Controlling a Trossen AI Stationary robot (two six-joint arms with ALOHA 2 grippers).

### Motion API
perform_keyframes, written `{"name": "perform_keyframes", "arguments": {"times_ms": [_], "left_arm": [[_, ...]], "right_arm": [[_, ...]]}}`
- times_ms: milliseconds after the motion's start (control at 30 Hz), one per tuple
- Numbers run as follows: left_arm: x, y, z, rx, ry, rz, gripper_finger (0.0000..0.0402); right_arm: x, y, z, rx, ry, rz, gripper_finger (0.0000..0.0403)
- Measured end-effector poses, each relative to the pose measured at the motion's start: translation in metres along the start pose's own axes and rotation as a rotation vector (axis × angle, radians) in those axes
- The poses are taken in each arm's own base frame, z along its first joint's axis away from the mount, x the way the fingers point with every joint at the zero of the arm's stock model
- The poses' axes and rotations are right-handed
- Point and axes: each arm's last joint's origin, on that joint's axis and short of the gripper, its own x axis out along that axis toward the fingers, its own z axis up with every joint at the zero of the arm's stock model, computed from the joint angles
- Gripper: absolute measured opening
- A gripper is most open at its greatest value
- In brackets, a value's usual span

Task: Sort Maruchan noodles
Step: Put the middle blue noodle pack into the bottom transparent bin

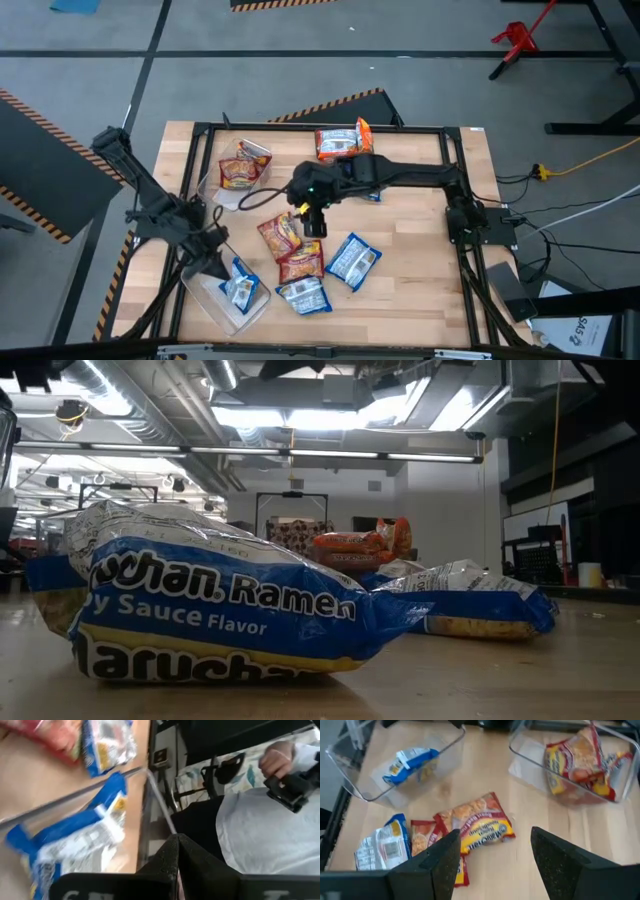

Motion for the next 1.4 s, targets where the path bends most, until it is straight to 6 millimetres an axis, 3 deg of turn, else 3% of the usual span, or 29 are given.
{"name": "perform_keyframes", "arguments": {"times_ms": [333,600,767,967,1133,1267,1400], "left_arm": [[0.022,0.016,-0.005,-0.002,-0.029,0.203,0.0],[0.035,0.032,-0.011,-0.159,-0.03,0.371,0.0],[0.038,0.026,-0.009,-0.29,0.001,0.476,0.0],[0.034,0.002,-0.005,-0.395,0.157,0.674,0.0],[0.031,-0.023,0.002,-0.408,0.236,0.707,0.0],[0.024,-0.062,0.012,-0.392,0.229,0.613,0.0],[0.009,-0.101,0.029,-0.305,0.096,0.543,0.0]], "right_arm": [[0.0,0.0,-0.005,0.067,0.054,-0.014,0.0227],[-0.003,0.0,-0.01,0.083,0.097,-0.024,0.0227],[-0.003,0.0,-0.012,0.083,0.123,-0.024,0.0227],[-0.004,-0.001,-0.013,0.064,0.131,-0.069,0.0227],[0.007,-0.001,-0.02,0.056,0.191,-0.079,0.0227],[0.013,-0.001,-0.04,0.085,0.363,-0.105,0.0227],[0.01,0.004,-0.057,0.139,0.517,-0.139,0.0227]]}}
